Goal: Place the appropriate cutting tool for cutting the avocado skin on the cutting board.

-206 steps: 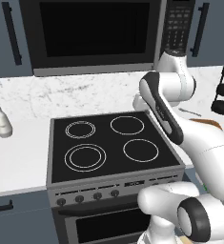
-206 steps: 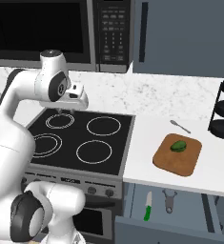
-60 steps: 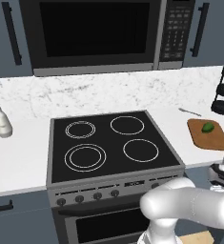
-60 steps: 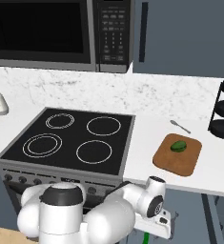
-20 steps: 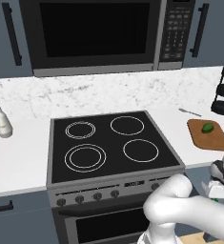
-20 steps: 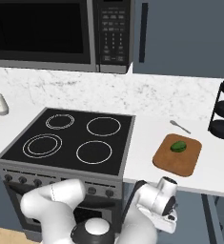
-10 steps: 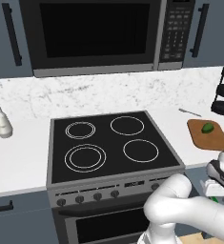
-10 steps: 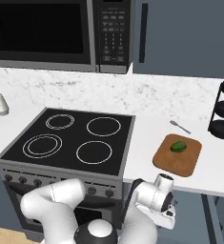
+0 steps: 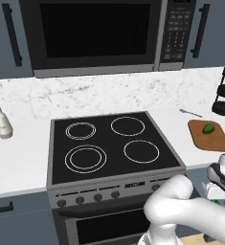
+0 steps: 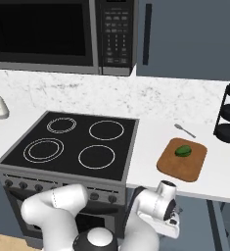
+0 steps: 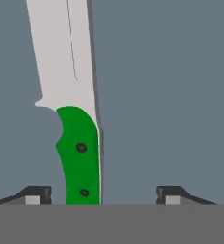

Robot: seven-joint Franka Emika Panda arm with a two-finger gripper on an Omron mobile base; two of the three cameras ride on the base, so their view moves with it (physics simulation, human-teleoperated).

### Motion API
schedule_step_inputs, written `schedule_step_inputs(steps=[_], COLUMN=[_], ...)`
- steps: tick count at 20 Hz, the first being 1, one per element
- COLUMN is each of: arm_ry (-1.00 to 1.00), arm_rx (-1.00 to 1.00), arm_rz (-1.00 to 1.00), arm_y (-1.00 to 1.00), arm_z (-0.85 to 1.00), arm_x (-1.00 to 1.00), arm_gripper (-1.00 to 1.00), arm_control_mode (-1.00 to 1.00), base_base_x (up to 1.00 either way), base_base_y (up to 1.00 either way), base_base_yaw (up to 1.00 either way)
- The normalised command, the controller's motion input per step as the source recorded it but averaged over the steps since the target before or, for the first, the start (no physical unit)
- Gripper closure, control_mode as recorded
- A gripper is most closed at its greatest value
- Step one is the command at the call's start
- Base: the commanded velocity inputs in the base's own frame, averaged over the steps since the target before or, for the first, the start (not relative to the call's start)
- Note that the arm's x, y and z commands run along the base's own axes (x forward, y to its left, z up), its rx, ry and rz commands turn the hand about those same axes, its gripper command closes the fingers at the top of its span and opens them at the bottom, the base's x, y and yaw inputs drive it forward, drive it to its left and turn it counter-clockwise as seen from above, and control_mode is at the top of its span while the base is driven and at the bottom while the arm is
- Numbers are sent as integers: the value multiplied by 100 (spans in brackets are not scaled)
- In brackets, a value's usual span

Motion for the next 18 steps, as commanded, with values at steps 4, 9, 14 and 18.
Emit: schedule_step_inputs(steps=[4,9,14,18], arm_ry=[0,0,0,1], arm_rx=[0,0,1,4], arm_rz=[0,0,0,0], arm_y=[34,8,0,0], arm_z=[-72,-76,-78,-61], arm_x=[0,0,-3,-3], arm_gripper=[-100,-100,100,100], arm_control_mode=[-100,-100,-100,-100], base_base_x=[0,0,0,0], base_base_y=[0,0,0,0], base_base_yaw=[0,0,0,0])
